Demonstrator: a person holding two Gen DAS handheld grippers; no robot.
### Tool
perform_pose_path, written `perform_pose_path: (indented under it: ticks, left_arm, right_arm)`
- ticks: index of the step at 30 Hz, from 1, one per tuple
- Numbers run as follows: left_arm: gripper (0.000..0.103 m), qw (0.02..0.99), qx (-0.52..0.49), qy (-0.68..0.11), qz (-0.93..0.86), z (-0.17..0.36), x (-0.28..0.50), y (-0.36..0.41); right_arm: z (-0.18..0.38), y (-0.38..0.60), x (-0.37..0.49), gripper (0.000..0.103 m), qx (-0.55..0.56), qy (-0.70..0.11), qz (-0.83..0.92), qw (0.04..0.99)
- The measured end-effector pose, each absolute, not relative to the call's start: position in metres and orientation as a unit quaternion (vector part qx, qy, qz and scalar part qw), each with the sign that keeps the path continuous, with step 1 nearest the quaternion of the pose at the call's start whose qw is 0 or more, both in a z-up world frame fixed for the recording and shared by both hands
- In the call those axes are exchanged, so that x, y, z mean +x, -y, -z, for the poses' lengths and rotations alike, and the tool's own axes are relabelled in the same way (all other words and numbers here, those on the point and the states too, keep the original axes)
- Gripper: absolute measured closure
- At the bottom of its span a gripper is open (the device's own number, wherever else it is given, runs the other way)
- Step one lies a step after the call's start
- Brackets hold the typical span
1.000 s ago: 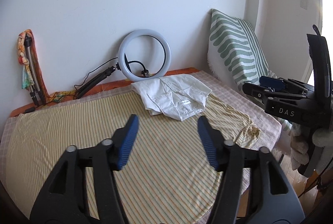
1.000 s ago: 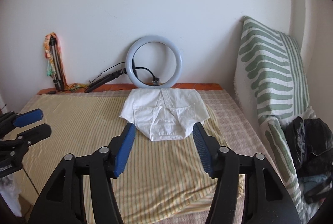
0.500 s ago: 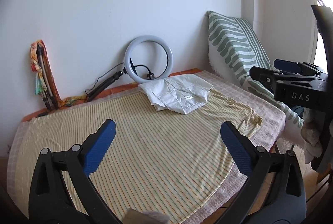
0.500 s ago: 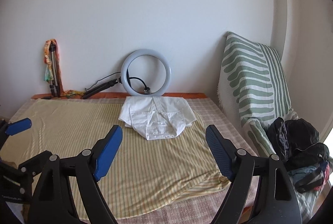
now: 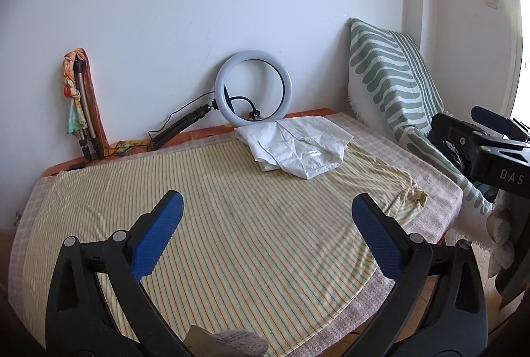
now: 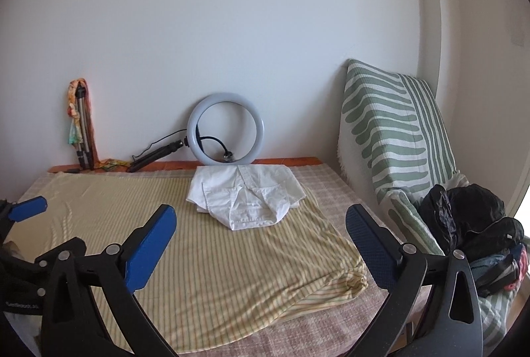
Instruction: Fold small clothes
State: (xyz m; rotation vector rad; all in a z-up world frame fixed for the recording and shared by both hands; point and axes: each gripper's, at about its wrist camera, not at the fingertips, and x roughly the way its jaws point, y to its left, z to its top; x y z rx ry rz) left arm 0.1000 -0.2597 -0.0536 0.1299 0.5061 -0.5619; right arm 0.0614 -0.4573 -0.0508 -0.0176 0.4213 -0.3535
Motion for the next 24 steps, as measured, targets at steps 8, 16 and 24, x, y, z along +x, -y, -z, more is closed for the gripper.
perform_pose_path:
  ticks: [8, 16, 24]
  left_arm:
    - [0.0, 0.928, 0.081, -0.246, 0.268, 0.056, 0.102, 0.261]
    - [0.0, 0.928, 0.075, -0.251, 0.265, 0.057, 0.106, 0.259]
    - [0.0, 0.928, 0.077, -0.248, 0.266, 0.057, 0.106, 0.26]
  right_arm:
    - [0.061, 0.456, 0.065, 0.001, -0.012, -0.221, 0.175, 0.959]
    - [0.068, 0.454, 0.067, 0.001, -0.008, -0.23, 0.174, 0.958]
    - [0.069, 0.451, 0.068, 0.001, -0.012, -0.232, 0.172, 0.957]
